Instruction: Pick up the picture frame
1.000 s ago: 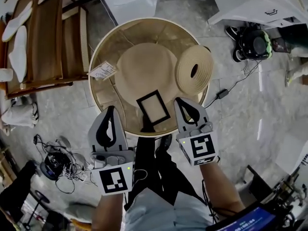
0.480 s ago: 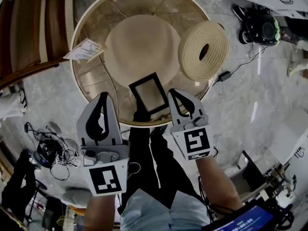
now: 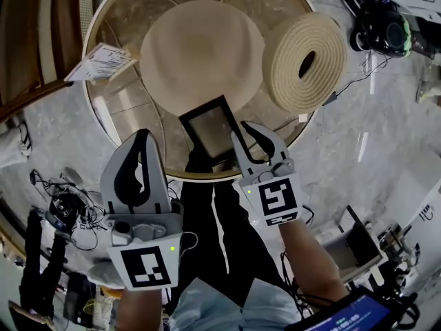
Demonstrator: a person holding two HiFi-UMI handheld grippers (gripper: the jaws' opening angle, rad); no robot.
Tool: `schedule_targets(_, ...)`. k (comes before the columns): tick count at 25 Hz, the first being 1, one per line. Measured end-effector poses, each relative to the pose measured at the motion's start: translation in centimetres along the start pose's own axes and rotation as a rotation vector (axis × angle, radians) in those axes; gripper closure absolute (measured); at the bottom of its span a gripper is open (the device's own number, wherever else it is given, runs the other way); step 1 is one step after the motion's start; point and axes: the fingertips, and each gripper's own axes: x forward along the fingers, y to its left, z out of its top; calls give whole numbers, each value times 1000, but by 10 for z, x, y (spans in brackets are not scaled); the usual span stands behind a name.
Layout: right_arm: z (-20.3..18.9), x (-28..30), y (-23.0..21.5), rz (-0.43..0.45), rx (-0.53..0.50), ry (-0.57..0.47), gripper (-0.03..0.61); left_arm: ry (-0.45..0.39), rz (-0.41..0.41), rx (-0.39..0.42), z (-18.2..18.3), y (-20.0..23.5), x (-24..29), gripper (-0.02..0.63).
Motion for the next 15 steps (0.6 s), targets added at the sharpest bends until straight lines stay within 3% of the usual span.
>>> schedule_targets(10,-52,27,0,8,46,102,468,33,-14,4,-28,-1,11,599)
schedule_targets(15,-58,31,0,30,95,96,465,39,-21,0,-32,-1,13,598)
